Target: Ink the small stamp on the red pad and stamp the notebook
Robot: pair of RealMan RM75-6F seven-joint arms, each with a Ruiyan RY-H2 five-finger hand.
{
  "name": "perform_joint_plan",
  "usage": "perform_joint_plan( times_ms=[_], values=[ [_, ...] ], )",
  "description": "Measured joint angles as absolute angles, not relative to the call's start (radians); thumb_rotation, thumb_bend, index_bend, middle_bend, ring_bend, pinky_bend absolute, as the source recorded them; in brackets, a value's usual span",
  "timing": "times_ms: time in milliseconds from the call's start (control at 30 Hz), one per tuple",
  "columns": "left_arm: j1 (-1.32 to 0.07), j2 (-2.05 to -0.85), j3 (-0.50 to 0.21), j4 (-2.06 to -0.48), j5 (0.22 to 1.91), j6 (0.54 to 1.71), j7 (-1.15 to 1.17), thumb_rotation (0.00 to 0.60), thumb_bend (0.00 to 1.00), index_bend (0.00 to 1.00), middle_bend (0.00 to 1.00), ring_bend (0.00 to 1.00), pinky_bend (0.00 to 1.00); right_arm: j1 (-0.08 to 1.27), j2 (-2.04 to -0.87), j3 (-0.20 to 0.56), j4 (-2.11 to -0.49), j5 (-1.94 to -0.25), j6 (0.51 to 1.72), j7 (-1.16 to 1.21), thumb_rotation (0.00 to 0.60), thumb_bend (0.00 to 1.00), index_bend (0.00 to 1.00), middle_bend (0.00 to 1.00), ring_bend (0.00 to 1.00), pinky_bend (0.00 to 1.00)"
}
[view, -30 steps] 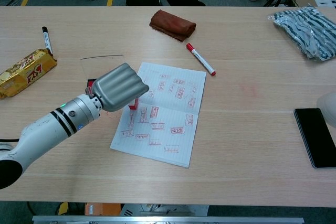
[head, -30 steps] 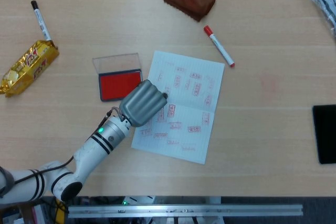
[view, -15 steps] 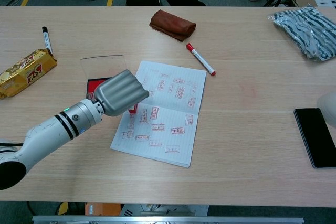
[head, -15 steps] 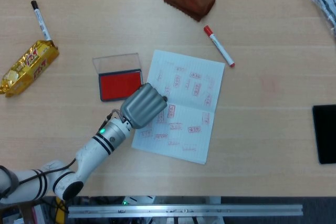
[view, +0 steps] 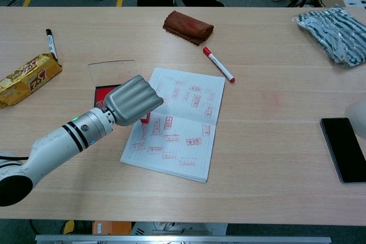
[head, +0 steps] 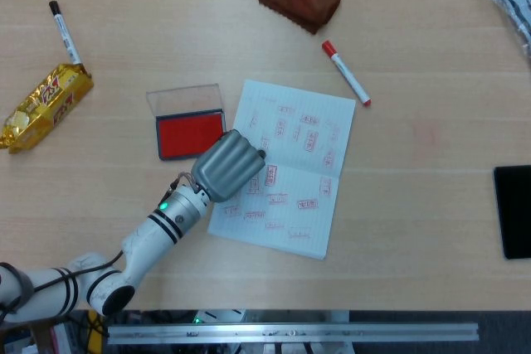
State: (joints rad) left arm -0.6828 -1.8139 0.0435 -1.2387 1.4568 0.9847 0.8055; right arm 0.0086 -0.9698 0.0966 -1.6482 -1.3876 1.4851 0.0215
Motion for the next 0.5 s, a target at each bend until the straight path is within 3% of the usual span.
perform_joint_plan(
  times_ms=[500],
  values=[
    [-0.670,-1.781,0.017,-1.290,1.491,1.060,0.803,0.600,0.29,0.57,1.00,1.00,1.00,0.010,-0.970,0.100,-1.647,-1.390,1.488,0.030,0.600,0.16,0.33,0.40,0.36,0.46]
  ],
)
